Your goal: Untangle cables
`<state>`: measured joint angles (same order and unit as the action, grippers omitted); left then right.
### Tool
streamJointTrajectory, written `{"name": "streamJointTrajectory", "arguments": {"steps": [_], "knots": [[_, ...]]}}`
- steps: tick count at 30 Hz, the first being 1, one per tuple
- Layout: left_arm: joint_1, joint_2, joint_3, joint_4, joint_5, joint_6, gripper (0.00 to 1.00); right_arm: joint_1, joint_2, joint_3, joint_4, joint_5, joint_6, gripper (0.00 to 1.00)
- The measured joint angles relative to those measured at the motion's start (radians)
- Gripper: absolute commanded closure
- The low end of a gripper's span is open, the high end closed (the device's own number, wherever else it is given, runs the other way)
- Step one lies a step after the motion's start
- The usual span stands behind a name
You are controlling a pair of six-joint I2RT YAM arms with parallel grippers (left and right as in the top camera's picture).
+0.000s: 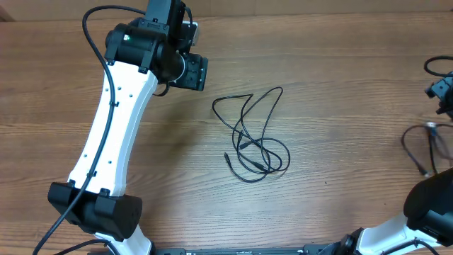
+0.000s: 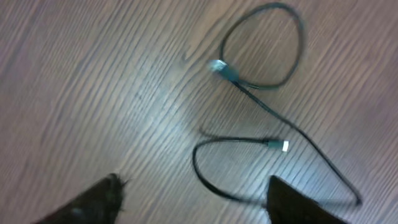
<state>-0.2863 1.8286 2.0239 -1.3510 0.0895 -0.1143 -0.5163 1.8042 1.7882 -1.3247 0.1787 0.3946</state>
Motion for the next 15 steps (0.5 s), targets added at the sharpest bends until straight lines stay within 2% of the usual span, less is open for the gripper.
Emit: {"name": "streamJointTrajectory", "arguments": {"steps": [2,7,11,15], "knots": [[0.000,0.000,0.000,-0.007,0.000,-0.003,0.22,-0.001,0.000,0.000,0.000,-0.048,-0.035,0.18],[0.001,0.000,0.000,-0.057,0.000,-0.018,0.22,0.027,0.000,0.000,-0.059,-0.340,-0.205,0.11],[0.028,0.000,0.000,-0.130,0.003,-0.042,0.21,0.095,0.000,0.000,-0.120,-0.447,-0.288,0.09],[0.084,0.000,0.000,-0.210,0.003,-0.057,0.20,0.150,-0.002,0.000,-0.184,-0.467,-0.322,0.08]]}}
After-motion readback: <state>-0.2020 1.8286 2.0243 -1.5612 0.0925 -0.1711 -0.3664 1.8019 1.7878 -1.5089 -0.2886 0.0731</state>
